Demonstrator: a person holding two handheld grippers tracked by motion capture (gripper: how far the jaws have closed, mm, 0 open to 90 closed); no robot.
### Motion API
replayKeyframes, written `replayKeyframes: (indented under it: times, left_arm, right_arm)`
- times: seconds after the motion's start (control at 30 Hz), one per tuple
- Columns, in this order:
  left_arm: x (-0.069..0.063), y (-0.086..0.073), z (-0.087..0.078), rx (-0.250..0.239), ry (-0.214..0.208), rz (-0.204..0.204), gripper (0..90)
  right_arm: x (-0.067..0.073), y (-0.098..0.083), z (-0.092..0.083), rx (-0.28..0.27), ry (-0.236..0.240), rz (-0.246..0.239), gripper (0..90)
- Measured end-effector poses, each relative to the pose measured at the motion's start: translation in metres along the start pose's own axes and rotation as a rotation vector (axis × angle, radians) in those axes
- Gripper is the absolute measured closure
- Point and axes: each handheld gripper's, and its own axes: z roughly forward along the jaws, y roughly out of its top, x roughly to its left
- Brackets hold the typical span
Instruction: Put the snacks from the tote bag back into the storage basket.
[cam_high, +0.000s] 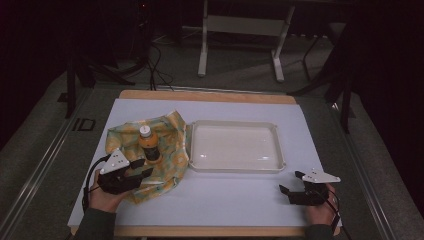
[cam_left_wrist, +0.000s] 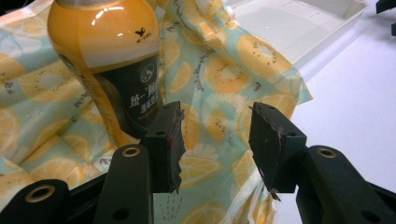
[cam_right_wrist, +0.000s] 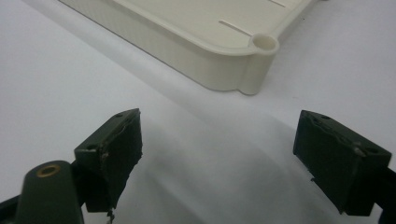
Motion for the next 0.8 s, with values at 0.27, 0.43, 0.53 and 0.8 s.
replayKeyframes:
  times: [0.27,0.43,0.53,0.8]
  left_arm:
    - [0.005,0.006,-0.004,0.009,0.002,0.018,54.3]
    - [0.008,0.01,-0.007,0.016,0.0,0.029,54.3]
    - [0.011,0.013,-0.009,0.019,0.002,0.031,54.3]
    - [0.016,0.02,-0.01,0.031,0.007,0.042,53.9]
  right_arm:
    - [0.0,0.0,0.0,-0.003,-0.001,0.0,15.1]
    - [0.0,0.0,0.0,-0.004,-0.001,0.0,15.1]
    - [0.0,0.0,0.0,-0.004,-0.001,0.0,15.1]
    - [0.0,0.0,0.0,-0.001,-0.003,-0.003,15.1]
